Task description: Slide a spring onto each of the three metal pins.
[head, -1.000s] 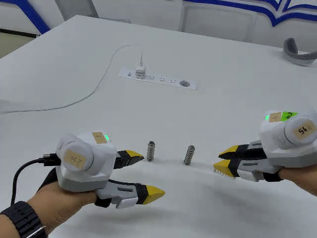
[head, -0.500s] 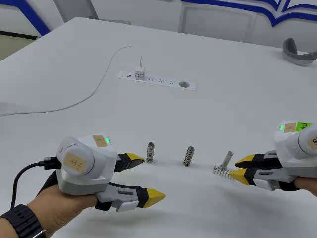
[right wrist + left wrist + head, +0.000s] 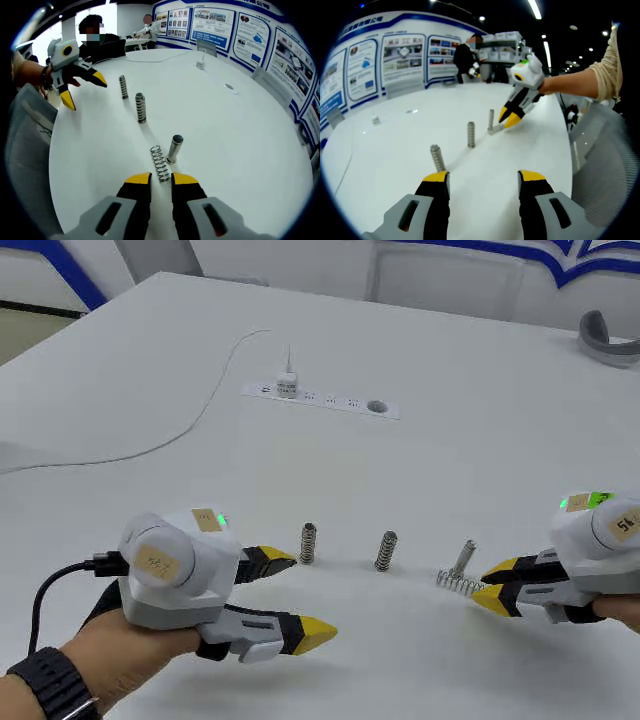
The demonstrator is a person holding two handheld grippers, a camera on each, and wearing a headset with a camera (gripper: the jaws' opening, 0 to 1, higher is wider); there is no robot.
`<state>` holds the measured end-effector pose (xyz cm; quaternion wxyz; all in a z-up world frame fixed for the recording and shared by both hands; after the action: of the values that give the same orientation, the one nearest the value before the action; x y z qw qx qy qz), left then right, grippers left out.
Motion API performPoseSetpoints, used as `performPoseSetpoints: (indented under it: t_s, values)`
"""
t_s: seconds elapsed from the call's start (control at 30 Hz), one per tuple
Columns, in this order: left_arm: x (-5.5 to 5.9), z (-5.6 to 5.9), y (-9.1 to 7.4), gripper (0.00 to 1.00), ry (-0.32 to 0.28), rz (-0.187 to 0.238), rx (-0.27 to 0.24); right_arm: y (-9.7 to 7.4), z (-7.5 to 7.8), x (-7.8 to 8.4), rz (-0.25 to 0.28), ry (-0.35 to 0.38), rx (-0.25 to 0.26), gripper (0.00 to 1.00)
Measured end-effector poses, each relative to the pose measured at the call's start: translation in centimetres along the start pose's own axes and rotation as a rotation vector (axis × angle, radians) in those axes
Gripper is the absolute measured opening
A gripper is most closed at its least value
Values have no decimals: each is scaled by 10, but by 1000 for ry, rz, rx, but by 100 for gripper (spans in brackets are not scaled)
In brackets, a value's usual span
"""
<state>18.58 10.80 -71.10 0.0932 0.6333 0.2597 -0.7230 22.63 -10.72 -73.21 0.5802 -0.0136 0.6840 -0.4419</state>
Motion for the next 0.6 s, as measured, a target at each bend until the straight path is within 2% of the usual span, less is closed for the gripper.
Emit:
performPoseSetpoints:
  t_s: [0.6]
  values:
    - [2,0,-1,54,-8,-8,-7,6,-2,6,-34,13,-39,14]
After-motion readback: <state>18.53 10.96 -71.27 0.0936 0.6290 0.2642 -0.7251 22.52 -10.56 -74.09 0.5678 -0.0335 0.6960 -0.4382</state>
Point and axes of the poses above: the centre of the closed fingertips' face, and the gripper's own axes: y roughly forward along the fingers, z roughly to its right, x roughly out of its underside, the point moved 3 cm from there along -y, roughly backward along the fingers, and after that the axes turned 11 degrees about z, right-handed, at the moved point
